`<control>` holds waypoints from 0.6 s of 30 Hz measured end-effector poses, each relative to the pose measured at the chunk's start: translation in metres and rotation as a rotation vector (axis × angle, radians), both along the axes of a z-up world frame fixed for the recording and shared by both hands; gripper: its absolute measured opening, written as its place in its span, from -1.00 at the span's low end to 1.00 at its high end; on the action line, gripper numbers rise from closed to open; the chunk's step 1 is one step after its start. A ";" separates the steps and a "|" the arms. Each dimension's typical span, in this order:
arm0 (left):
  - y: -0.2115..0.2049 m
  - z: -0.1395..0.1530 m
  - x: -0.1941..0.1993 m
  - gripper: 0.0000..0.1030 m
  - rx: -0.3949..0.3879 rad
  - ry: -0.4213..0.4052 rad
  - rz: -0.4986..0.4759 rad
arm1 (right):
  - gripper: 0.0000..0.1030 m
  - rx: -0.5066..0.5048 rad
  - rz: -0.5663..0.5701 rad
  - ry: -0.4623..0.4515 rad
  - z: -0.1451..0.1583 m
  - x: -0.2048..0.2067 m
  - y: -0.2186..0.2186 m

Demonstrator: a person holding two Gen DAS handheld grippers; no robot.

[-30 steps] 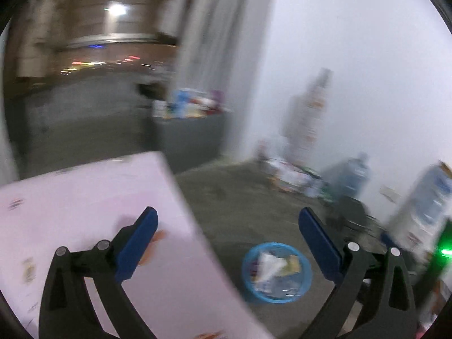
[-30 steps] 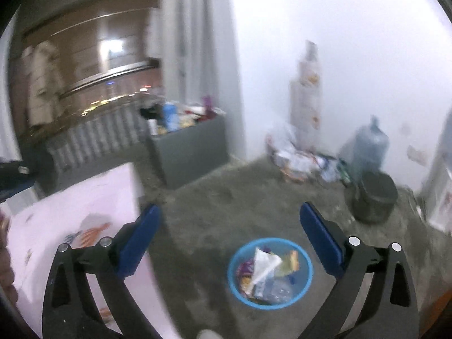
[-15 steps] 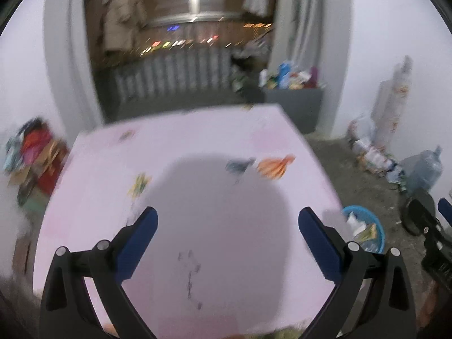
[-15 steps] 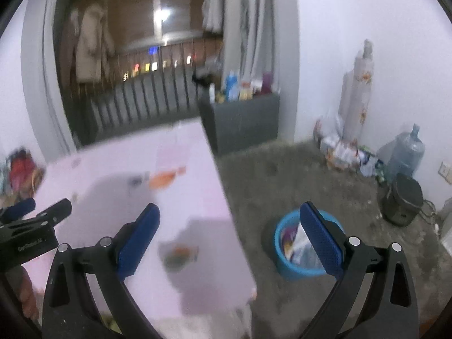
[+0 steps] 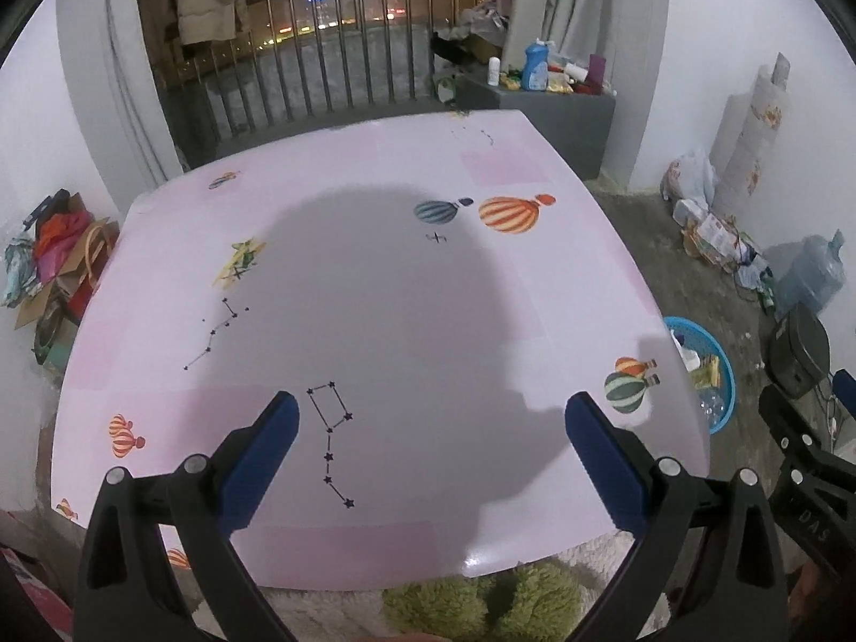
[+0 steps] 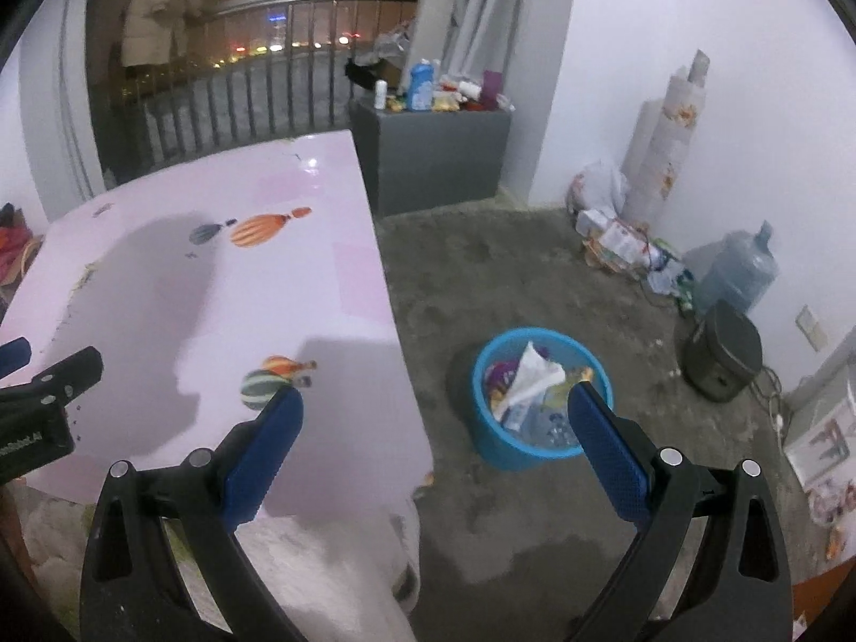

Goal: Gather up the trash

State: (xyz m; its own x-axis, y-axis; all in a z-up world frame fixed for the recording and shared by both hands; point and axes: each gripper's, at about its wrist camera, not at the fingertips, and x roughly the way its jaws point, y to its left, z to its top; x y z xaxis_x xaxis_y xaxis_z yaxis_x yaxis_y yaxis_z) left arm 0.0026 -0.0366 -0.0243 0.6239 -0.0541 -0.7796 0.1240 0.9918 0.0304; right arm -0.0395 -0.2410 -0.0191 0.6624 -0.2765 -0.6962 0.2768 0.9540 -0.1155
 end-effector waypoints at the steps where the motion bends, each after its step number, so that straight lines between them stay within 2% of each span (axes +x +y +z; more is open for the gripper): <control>1: 0.000 0.000 0.001 0.89 0.000 0.003 0.001 | 0.85 -0.003 -0.007 0.006 -0.002 -0.001 -0.002; 18: 0.011 0.000 0.002 0.89 -0.025 0.013 0.053 | 0.85 -0.004 -0.022 0.040 -0.009 0.000 0.001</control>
State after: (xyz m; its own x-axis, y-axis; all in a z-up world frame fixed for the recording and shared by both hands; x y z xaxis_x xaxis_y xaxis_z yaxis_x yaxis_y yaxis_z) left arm 0.0046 -0.0257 -0.0239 0.6161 -0.0408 -0.7866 0.0714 0.9974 0.0043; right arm -0.0391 -0.2401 -0.0280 0.6280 -0.2935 -0.7207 0.2923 0.9473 -0.1310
